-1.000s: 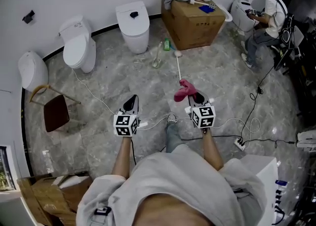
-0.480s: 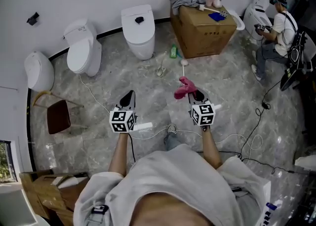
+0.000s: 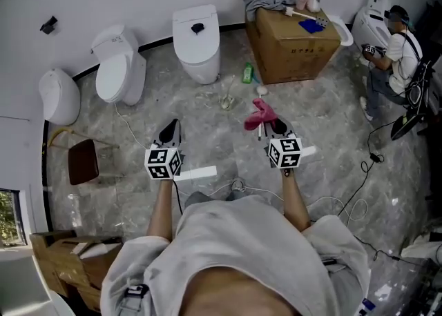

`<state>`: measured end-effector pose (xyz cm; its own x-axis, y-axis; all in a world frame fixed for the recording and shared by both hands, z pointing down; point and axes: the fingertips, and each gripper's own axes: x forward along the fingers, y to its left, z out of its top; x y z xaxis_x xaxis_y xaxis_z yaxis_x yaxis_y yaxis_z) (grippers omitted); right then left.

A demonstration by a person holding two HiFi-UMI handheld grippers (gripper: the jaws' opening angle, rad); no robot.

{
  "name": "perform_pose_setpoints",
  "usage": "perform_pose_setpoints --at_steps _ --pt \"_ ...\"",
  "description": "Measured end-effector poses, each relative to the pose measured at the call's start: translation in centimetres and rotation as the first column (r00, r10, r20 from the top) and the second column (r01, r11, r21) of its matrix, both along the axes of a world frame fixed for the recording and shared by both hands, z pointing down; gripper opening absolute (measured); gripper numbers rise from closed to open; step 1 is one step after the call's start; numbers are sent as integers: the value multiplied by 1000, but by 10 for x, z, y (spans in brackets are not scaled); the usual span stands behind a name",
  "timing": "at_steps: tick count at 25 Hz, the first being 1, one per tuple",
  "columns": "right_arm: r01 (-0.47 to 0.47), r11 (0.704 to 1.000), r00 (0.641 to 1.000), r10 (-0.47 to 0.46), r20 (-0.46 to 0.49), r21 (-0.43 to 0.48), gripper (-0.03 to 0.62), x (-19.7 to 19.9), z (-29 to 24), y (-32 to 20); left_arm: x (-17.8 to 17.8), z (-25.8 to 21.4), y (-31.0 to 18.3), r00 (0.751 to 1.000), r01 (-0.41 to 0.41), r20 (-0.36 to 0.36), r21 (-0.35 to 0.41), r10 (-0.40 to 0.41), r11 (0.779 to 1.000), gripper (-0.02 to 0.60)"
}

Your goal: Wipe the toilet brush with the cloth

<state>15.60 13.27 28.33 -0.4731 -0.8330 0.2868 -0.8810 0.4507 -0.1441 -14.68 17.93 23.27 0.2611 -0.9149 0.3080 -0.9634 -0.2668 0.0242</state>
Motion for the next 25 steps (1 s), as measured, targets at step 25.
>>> perform_pose_setpoints --at_steps 25 --pt "45 996 996 -51 -71 -79 66 -40 39 -172 0 73 -188 996 -48 -81 -80 42 996 20"
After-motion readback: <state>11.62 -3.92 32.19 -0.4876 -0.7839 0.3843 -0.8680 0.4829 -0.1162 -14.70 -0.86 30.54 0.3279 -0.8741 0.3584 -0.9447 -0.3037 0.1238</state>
